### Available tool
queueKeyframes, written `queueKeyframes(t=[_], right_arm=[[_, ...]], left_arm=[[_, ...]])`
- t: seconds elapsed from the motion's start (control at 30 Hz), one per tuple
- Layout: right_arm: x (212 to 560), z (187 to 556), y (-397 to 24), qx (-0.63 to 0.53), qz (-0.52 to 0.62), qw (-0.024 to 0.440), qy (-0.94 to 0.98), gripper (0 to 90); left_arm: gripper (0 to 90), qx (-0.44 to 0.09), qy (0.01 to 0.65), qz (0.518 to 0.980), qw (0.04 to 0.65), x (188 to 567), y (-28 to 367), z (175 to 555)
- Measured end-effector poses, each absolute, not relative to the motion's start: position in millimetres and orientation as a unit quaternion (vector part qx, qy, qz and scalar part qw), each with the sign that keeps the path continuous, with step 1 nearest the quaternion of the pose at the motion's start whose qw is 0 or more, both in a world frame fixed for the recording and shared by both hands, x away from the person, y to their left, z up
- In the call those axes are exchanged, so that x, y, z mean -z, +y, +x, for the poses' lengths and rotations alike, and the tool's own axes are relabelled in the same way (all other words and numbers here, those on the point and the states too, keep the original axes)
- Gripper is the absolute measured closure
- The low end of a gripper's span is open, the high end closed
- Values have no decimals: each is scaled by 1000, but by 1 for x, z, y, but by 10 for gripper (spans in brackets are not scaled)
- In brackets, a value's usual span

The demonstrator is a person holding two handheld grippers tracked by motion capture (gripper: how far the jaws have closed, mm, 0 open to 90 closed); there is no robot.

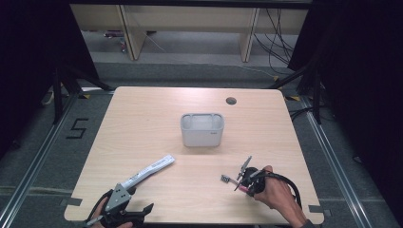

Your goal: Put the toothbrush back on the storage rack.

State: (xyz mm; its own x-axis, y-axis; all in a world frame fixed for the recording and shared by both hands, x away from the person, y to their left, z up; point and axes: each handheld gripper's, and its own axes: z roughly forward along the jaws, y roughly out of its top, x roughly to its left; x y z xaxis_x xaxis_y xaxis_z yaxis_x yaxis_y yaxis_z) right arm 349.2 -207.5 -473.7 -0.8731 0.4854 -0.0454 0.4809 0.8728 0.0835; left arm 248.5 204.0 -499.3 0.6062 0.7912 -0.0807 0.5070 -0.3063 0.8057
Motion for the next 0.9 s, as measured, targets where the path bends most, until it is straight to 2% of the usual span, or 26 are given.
queueKeyframes(t=[0.9], right_arm=[[447, 354, -214, -108, 250, 68, 960, 845]], left_arm=[[167, -168, 410, 791, 421, 499, 204, 248]])
